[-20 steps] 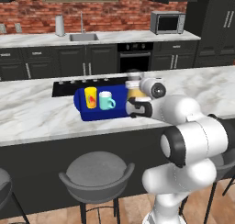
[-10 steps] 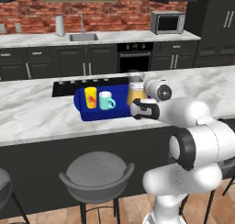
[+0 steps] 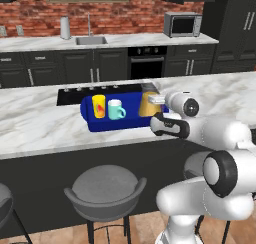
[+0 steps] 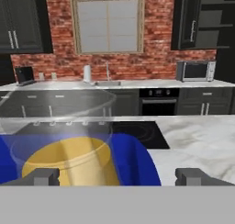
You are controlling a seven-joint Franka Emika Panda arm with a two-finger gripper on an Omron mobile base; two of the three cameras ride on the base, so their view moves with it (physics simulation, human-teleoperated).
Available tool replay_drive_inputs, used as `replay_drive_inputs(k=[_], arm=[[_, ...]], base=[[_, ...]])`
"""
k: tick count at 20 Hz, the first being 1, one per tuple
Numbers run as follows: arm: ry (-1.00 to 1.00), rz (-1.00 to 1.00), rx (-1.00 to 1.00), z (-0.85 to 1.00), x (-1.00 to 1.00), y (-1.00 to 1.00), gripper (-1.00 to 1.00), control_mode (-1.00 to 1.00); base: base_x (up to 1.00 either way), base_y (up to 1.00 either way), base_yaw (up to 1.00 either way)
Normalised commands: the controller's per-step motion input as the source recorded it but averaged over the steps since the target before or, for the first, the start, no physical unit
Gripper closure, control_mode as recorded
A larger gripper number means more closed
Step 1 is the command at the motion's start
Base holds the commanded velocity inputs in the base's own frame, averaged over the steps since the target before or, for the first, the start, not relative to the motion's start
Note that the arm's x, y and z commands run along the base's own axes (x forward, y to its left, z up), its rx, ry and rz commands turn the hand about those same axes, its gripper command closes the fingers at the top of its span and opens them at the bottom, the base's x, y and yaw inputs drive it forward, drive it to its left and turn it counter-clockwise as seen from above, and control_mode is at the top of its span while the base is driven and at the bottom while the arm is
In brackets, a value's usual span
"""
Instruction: There is a tray on the dining counter. Grab the cup, mug, and pitcher and place them on the tray. The pitcher may be placed next to the tray if it cannot fit the tray.
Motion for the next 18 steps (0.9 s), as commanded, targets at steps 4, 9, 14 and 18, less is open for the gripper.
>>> replay_drive_inputs(k=[4,9,14,18], arm=[[0.0,0.01,0.0,0.0,-0.17,-0.25,-1.0,-1.0],[0.01,0.01,0.0,0.0,-0.05,-0.14,-1.0,-1.0],[0.02,0.08,0.0,0.0,-0.04,-0.03,-1.0,-1.0],[0.06,0.18,0.0,0.0,0.0,0.0,-1.0,-1.0]], base=[[0.0,0.0,0.0],[0.0,0.0,0.0],[0.0,0.0,0.0],[0.0,0.0,0.0]])
